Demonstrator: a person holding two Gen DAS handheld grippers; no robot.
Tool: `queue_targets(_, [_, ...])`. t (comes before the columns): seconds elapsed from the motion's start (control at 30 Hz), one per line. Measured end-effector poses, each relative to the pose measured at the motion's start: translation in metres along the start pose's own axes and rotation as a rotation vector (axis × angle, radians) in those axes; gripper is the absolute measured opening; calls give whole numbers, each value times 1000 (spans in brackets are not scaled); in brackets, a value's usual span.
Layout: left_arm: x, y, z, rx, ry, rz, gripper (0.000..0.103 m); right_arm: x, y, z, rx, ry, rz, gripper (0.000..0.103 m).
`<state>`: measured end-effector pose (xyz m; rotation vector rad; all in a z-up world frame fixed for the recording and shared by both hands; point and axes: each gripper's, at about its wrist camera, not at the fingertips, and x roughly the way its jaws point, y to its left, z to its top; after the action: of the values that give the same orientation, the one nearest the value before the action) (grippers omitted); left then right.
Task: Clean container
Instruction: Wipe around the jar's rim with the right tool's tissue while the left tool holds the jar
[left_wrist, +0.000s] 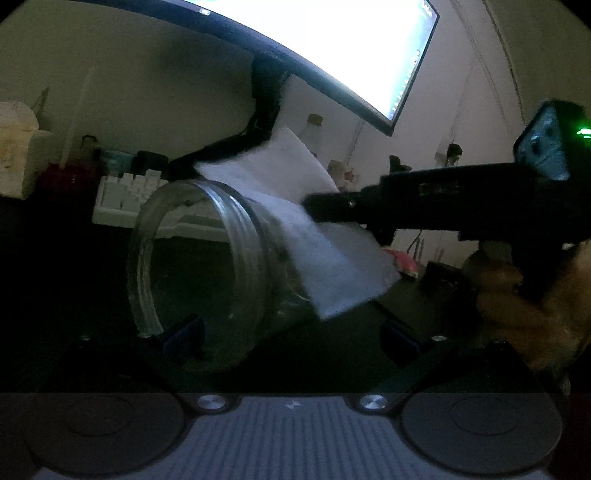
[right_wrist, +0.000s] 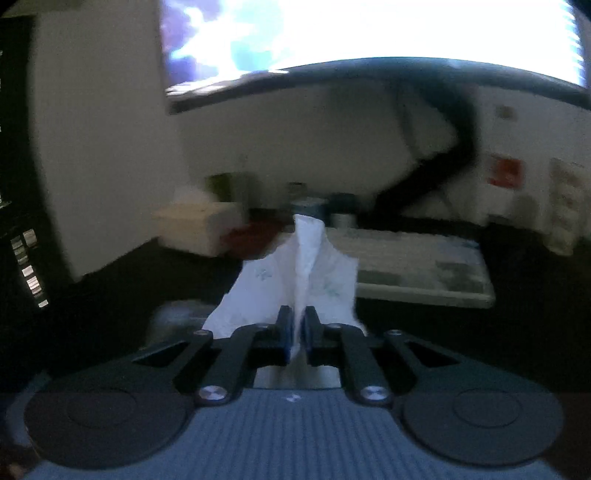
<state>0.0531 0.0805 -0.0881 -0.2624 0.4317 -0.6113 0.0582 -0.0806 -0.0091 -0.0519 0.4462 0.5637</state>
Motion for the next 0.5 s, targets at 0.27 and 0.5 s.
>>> queue_targets(0.27, [-5, 6, -1, -77, -26, -36, 102, -9, -4, -11, 16, -38, -87, 9])
queue_targets(0.5, [2, 16, 1, -249, 6, -65, 23, -58, -57, -32, 247, -175, -73, 4])
